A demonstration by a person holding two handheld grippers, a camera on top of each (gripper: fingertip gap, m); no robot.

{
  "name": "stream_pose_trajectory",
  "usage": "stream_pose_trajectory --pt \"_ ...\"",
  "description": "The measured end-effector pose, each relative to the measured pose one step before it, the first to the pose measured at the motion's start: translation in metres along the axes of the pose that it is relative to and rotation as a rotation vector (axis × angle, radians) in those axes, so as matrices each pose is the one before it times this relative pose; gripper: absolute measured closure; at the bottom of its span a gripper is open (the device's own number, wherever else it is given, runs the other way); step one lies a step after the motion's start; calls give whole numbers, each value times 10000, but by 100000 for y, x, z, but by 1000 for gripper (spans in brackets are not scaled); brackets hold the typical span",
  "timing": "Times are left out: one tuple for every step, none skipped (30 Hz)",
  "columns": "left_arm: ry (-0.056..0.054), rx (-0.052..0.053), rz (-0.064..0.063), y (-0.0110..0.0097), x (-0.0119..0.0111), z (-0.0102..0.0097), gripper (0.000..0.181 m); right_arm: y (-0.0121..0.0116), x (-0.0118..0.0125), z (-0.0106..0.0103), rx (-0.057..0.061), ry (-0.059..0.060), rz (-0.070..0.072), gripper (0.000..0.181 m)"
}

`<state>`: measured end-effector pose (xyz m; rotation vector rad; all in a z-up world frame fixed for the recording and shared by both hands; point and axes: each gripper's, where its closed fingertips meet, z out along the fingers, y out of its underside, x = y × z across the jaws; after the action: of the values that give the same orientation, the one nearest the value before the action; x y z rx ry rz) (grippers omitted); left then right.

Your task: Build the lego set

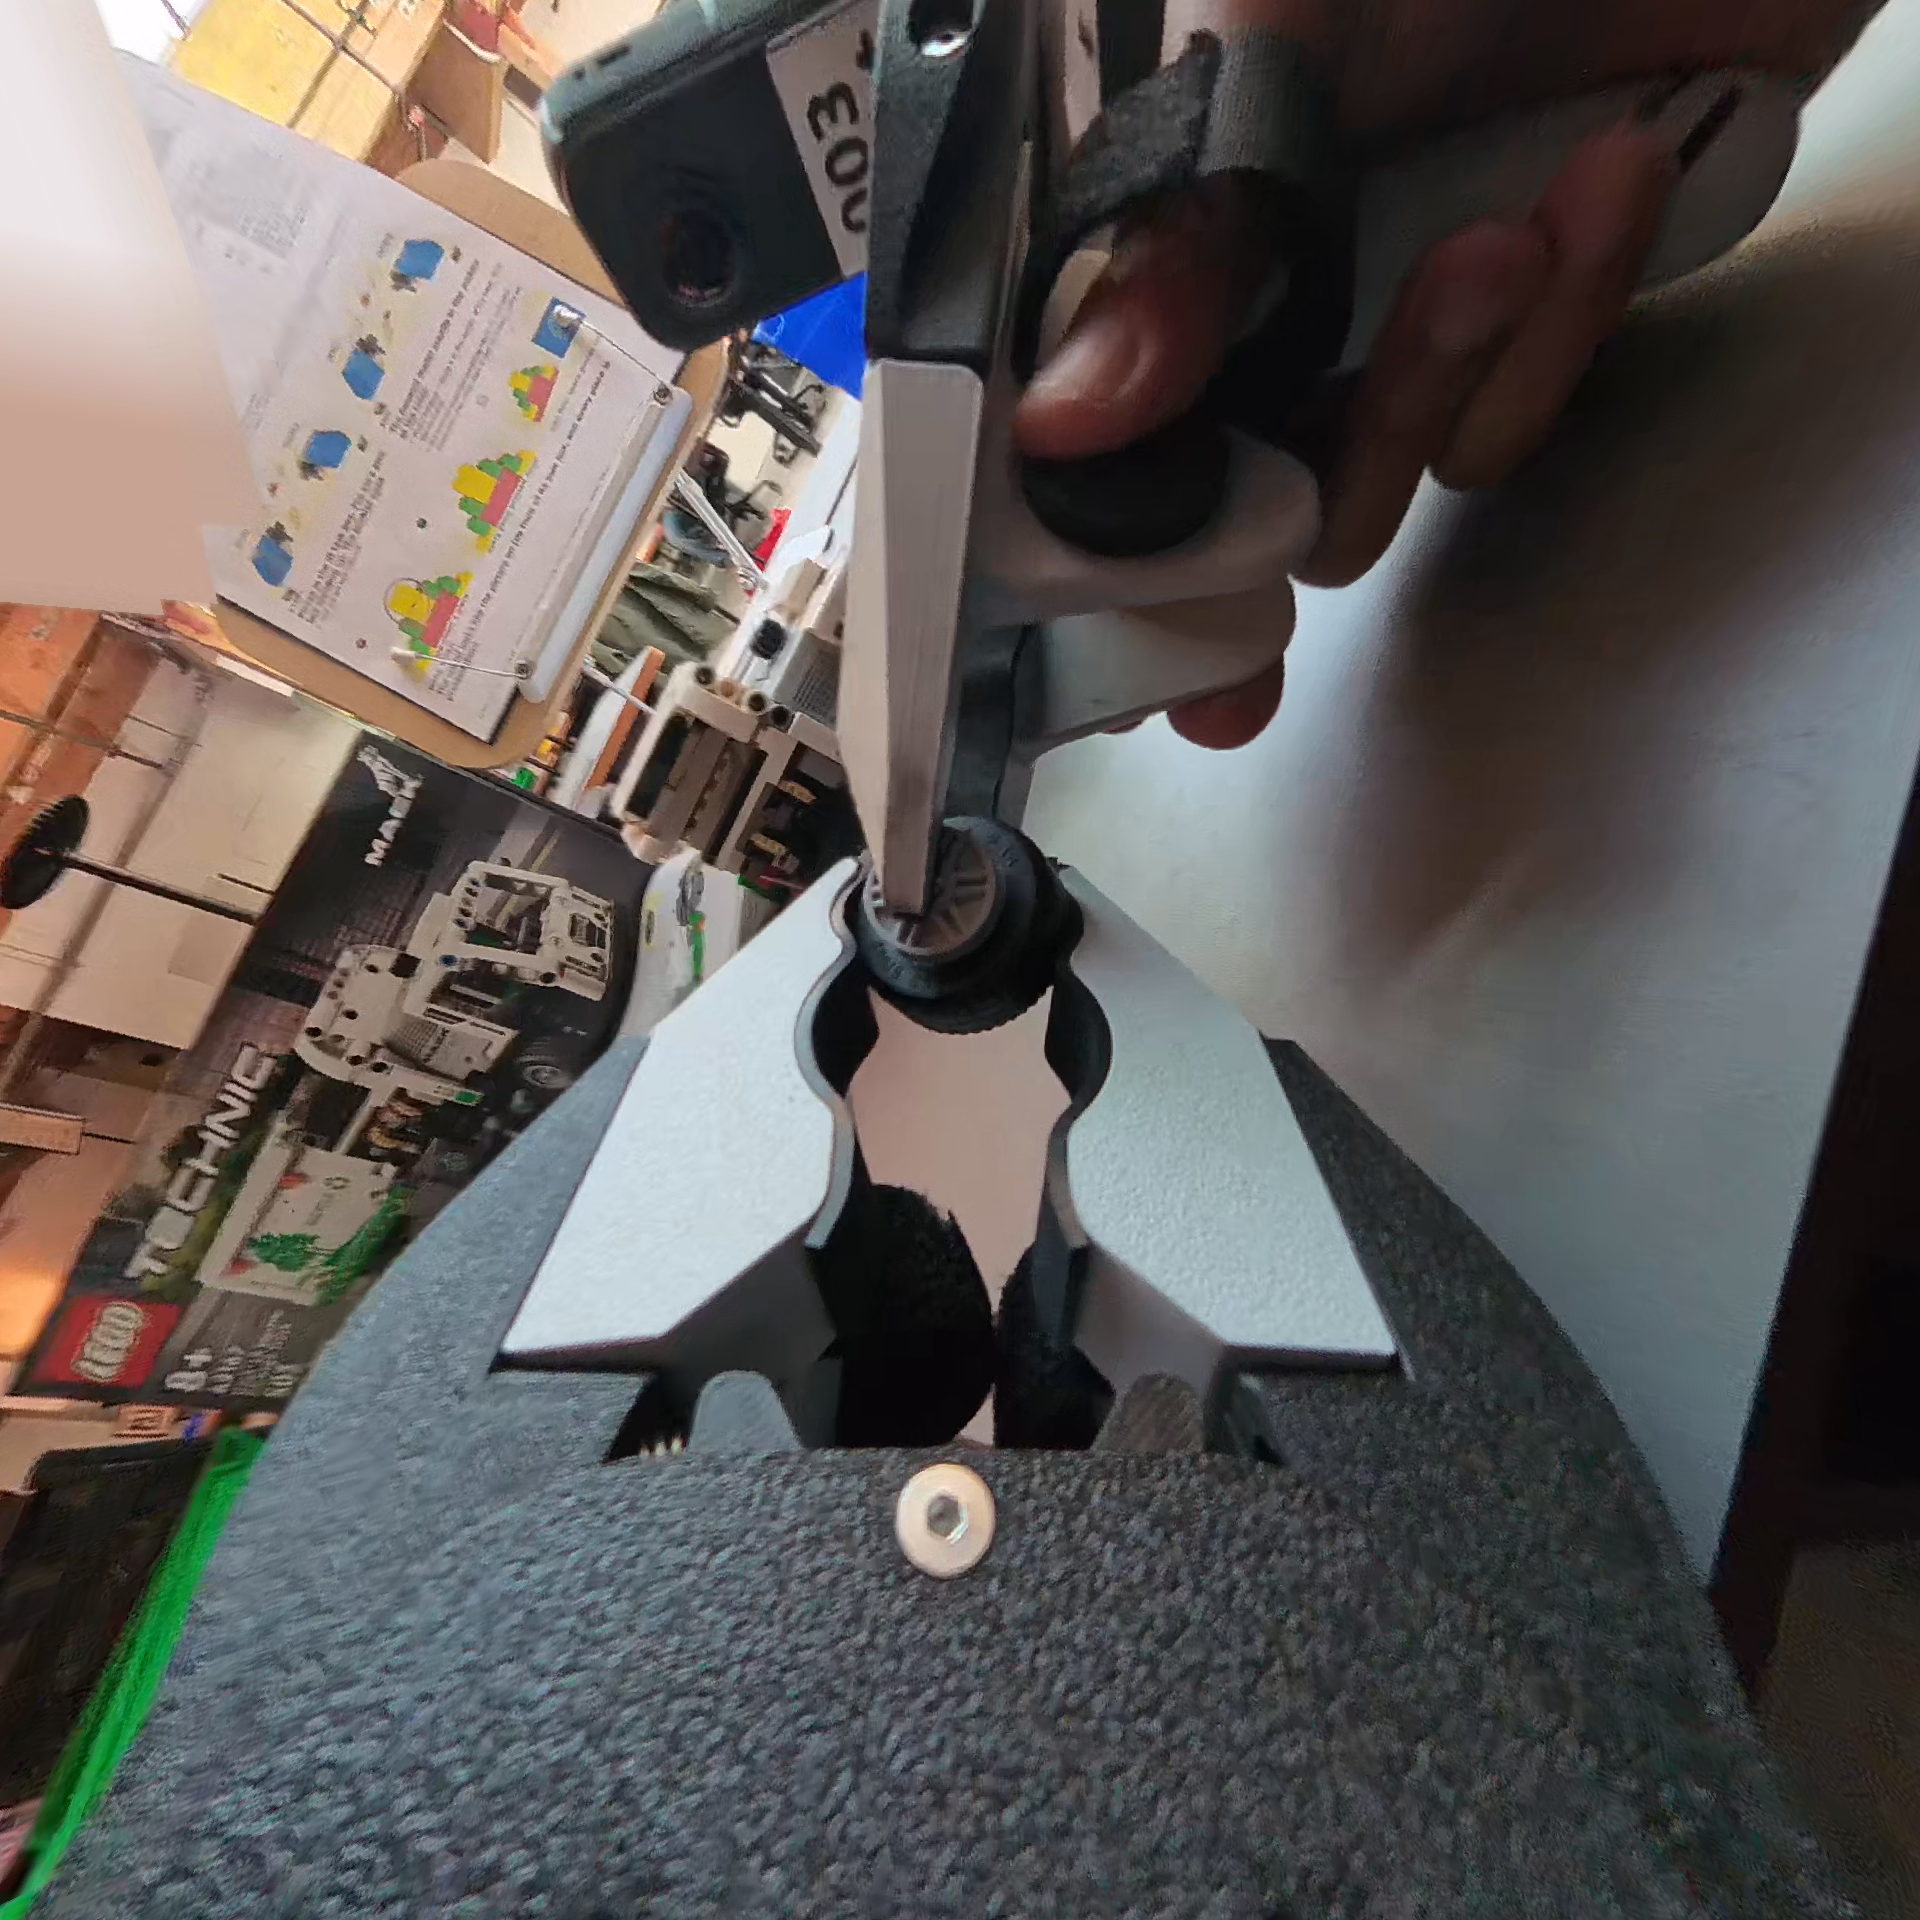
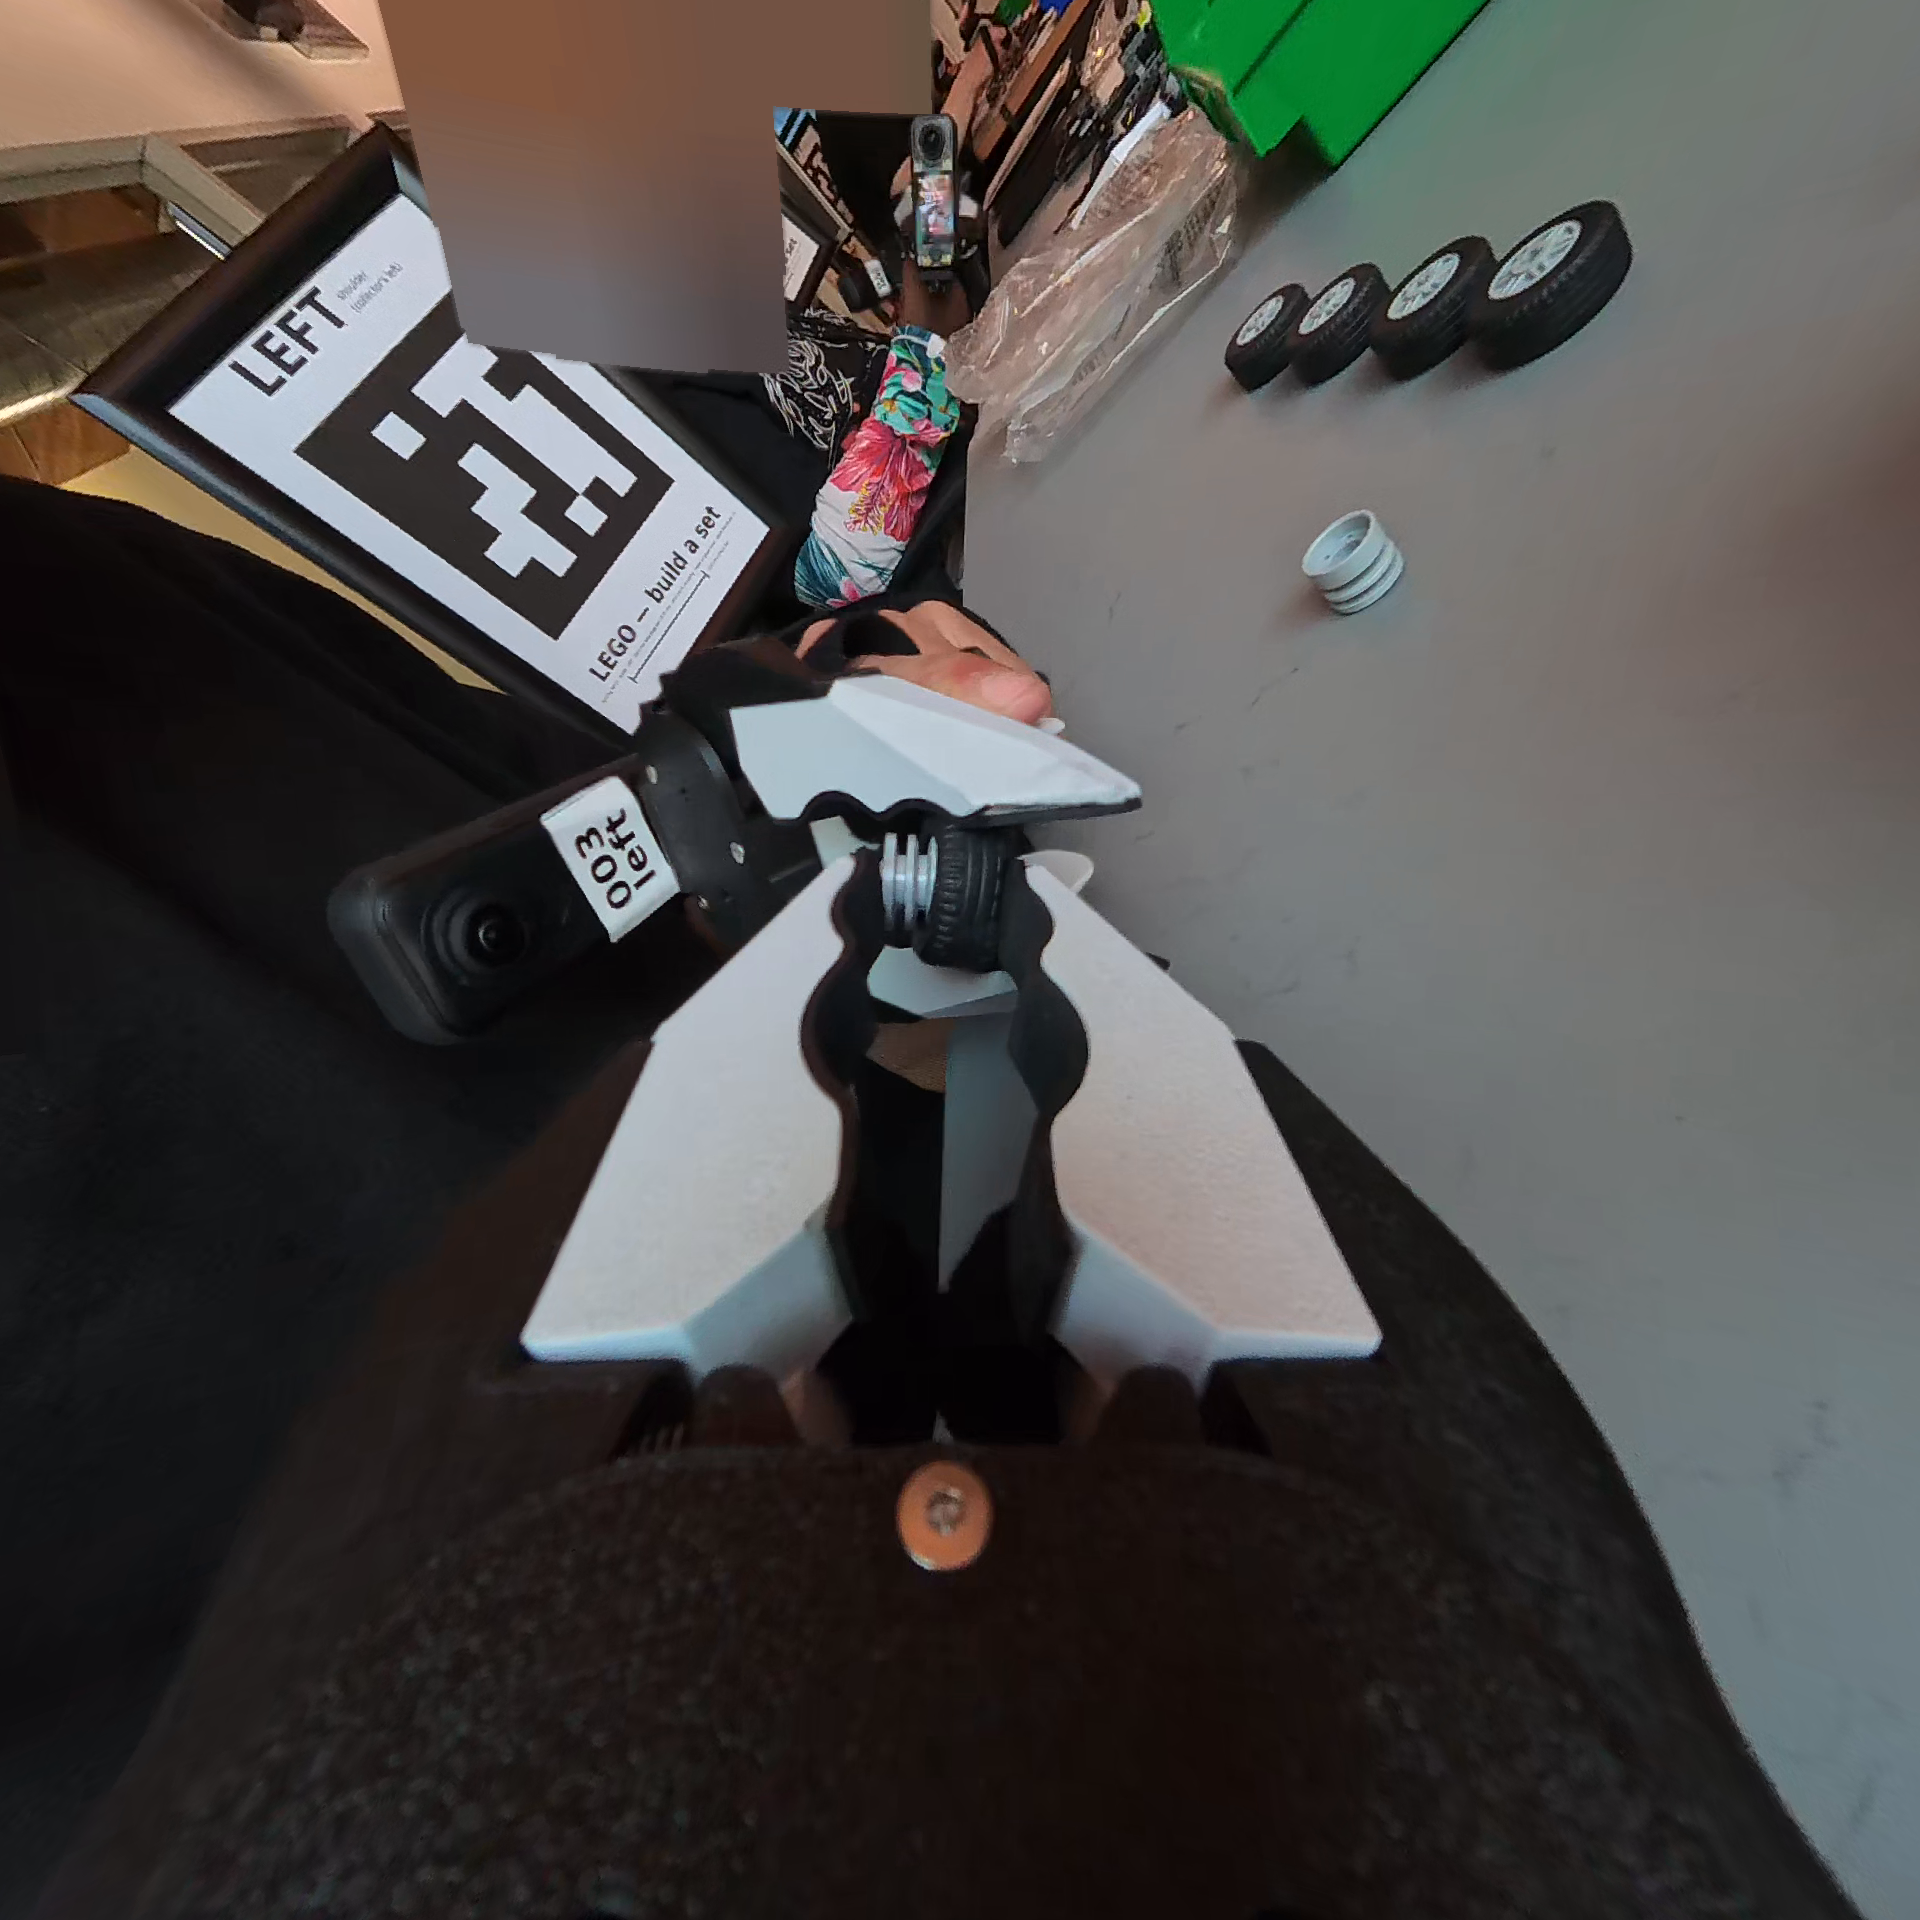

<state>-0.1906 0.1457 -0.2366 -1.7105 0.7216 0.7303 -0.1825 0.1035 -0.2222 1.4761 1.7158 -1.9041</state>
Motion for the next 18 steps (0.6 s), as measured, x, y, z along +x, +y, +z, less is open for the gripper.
stream_pose_trajectory --pt "276 -7 -435 51 224 21 153 99 51 -1 -83 84 -171 159" --pt "431 -190 -556 375 360 107 151 47 496 -46 -74 422 -303 158" --pt "287 -232 -500 421 4 10 148 -459 451 -253 236 546 -739 159" --pt "284 139 -586 -82 -219 -315 147 -367 -26 -379 82 184 -813 159" --pt "700 222 -821 -213 121 -432 147 -170 -82 -316 -48 168 -775 158" --pt "894 77 -1054 -58 203 -344 141 -60 -58 -172 -67 124 -527 158" --pt "916 220 -1110 -251 141 -312 139 98 264 -33 -139 182 -335 158" --pt "1011 403 -999 -547 322 -397 140 -108 347 -39 55 204 -249 157" --pt "926 534 -897 -770 285 -462 142 -398 -295 -45 203 -242 -64 157" --pt "725 522 -727 -773 169 -432 146 -548 -373 -29 273 -334 128 157" --pt "587 304 -476 -488 189 -245 147 -289 26 25 127 -81 110 157" --pt "323 186 -242 -321 10 -55 151 28 -126 147 -73 -150 -2 157" --pt "104 17 1 -83 -85 90 150 -72 32 180 23 0 25 157" --pt "-124 -124 267 128 -242 126 149 -3 334 112 43 208 15 157" --pt "-149 -109 367 134 -170 49 150 39 46 38 57 23 37 157" --pt "-28 -44 137 73 -36 0 150 47 -109 19 58 -108 171 157" --pt "57 -12 -85 19 -19 -37 151 -23 -80 12 127 -118 335 157" --pt "116 0 -104 7 48 -61 152 11 -163 25 109 -183 399 156"
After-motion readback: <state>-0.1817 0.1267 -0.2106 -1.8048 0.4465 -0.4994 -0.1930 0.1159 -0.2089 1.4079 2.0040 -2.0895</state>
